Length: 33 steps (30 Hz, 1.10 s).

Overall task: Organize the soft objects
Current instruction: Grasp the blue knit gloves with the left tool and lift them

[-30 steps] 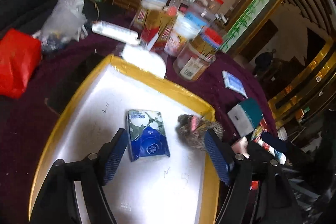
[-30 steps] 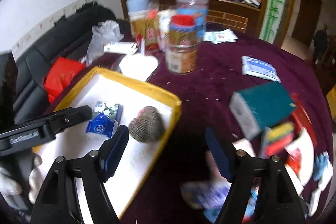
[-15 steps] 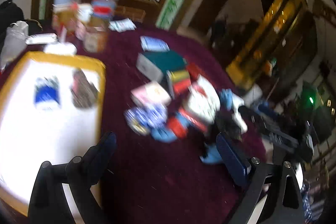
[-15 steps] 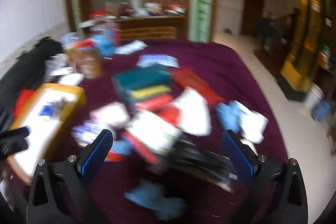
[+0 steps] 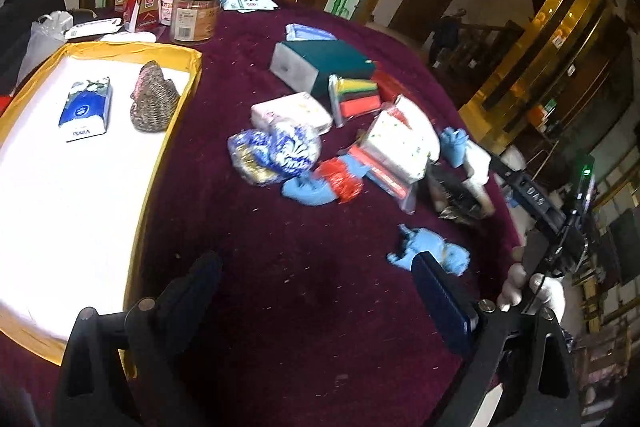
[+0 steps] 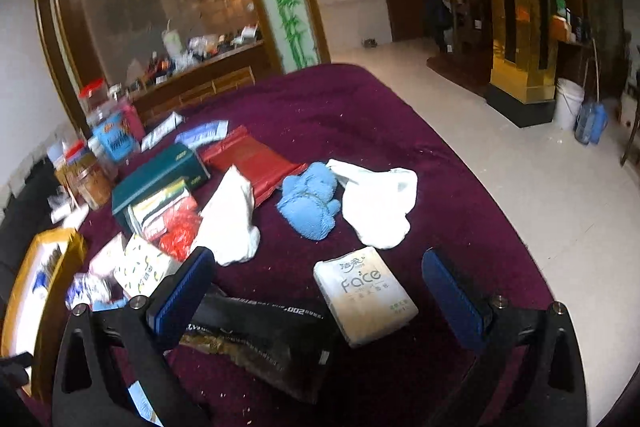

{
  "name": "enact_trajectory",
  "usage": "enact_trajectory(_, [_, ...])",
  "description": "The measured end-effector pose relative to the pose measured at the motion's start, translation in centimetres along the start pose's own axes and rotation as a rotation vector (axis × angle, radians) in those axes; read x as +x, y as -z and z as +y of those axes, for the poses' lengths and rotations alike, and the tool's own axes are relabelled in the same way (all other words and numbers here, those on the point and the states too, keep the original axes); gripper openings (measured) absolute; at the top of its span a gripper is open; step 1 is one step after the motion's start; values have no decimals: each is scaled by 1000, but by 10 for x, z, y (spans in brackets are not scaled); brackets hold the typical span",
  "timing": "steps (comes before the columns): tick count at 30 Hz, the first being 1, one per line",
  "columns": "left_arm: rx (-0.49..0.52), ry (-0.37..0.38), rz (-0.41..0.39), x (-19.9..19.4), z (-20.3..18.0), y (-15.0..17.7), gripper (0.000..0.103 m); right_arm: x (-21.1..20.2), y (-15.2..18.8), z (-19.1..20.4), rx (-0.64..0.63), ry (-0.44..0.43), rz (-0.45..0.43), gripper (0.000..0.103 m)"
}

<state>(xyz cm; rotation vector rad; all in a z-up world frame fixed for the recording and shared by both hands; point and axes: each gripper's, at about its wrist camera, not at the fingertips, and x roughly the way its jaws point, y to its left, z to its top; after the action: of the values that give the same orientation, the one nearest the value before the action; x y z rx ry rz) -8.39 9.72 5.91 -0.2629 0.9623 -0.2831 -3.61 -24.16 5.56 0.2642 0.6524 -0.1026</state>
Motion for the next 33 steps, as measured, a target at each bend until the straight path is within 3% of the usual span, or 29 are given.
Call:
enact_trajectory(4, [40, -20, 28, 16, -10, 0, 98, -8, 0, -5, 17, -15, -38, 103])
enact_trajectory(8, [114, 32, 60, 38, -44, 1, 98, -3, 0, -4, 12, -31, -14, 103])
enact_trajectory(11, [270, 64, 58, 53, -87, 7, 98, -2, 0, -8, 31, -41, -6, 103])
enact_trajectory(16, [559, 25, 37, 80, -139, 15, 97, 1, -2, -25, 107, -54, 7, 103])
enact_trajectory(20, [641, -21, 72, 106, -151, 17, 97, 6, -2, -37, 166, -60, 32, 103])
enact_trajectory(22, [643, -47, 106, 116, -152, 19, 76, 7, -1, -38, 168, -58, 37, 103])
enact_trajectory(23, [609, 4, 114, 115, -150, 18, 59, 7, -1, -37, 163, -55, 38, 103])
enact_trajectory(24, [564, 8, 120, 111, -145, 15, 51, 7, -1, -36, 158, -52, 38, 103])
enact_trajectory(28, [413, 98, 98, 79, -114, 9, 48, 9, 1, -29, 126, -37, 48, 103])
enact_trajectory(33, [294, 145, 12, 13, -65, 17, 49, 11, 3, -24, 100, -40, 58, 103])
